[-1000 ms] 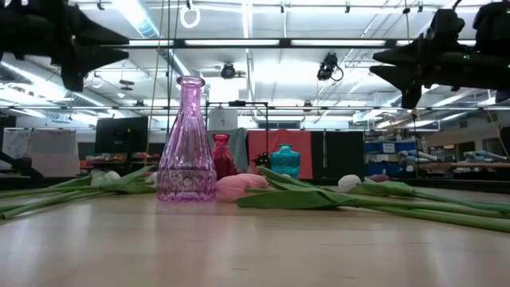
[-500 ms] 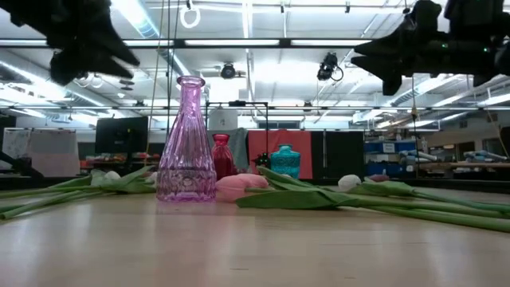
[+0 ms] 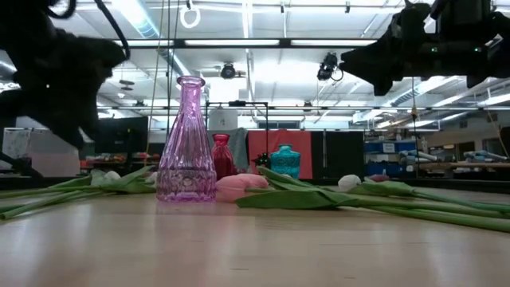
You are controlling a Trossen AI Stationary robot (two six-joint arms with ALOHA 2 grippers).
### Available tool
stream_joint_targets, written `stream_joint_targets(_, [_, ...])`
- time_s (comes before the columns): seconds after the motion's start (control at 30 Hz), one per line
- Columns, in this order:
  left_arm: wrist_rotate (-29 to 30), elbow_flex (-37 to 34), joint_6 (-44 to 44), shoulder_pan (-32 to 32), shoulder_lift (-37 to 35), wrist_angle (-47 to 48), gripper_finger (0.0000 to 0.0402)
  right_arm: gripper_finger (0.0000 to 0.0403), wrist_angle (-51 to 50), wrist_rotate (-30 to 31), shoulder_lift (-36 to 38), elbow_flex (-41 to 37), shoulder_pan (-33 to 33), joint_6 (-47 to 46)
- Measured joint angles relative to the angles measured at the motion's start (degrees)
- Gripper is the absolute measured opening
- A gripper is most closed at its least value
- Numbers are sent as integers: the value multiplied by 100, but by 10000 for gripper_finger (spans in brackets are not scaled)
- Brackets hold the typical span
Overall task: Sort flowers into vase by color
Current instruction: Put the left white tulip into the red flower vase
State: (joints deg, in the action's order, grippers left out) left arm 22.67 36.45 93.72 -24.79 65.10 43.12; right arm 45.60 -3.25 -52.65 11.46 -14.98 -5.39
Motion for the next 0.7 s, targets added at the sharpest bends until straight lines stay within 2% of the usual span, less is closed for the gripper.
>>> stream_joint_targets(0.2, [-685,0,-336,651,399,11,147,154,59,16,-206,94,67,107])
stream_joint_targets(0.7, [-1179,0,-1127,1456,1090,-306,147,154,326,-137,-636,157,67,106])
